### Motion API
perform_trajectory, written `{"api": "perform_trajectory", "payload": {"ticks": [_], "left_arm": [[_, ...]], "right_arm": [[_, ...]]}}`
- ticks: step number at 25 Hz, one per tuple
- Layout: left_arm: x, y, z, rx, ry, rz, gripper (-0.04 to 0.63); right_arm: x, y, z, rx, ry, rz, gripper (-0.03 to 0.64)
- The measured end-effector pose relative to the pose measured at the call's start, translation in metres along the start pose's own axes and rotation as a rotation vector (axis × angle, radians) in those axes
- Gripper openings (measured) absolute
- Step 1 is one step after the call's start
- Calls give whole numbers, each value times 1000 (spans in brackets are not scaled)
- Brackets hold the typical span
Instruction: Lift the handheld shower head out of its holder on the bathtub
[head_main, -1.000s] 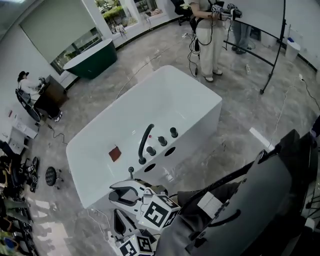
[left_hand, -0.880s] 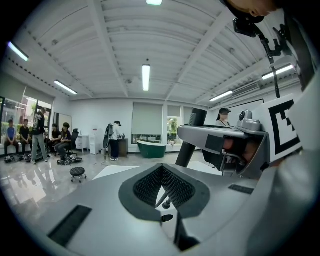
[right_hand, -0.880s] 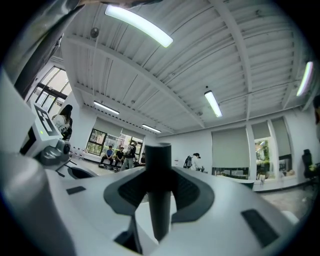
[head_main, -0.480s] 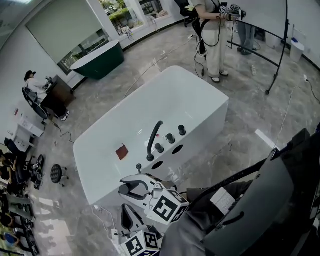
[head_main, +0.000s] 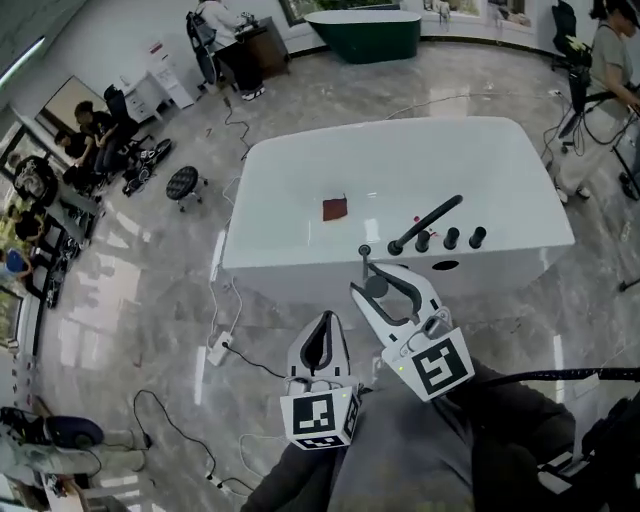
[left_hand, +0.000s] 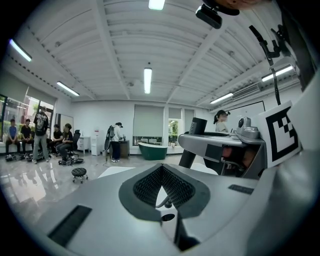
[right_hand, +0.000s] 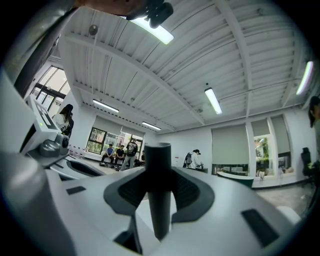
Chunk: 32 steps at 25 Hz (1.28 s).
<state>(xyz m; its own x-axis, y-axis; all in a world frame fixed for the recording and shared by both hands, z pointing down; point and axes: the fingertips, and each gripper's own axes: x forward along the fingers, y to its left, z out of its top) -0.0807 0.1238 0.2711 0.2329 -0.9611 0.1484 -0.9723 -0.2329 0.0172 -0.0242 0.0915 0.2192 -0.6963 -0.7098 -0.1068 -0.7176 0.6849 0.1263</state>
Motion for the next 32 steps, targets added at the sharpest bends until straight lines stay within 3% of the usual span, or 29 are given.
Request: {"api": "perform_trajectory", "payload": {"ticks": [12, 32], "left_arm": [[6, 18, -14, -13, 19, 66, 3], [20, 23, -7, -20, 33, 72, 3]], "right_arm": [[17, 2, -22, -21, 44, 64, 137], [31, -11, -20, -10, 57, 70, 137]]}}
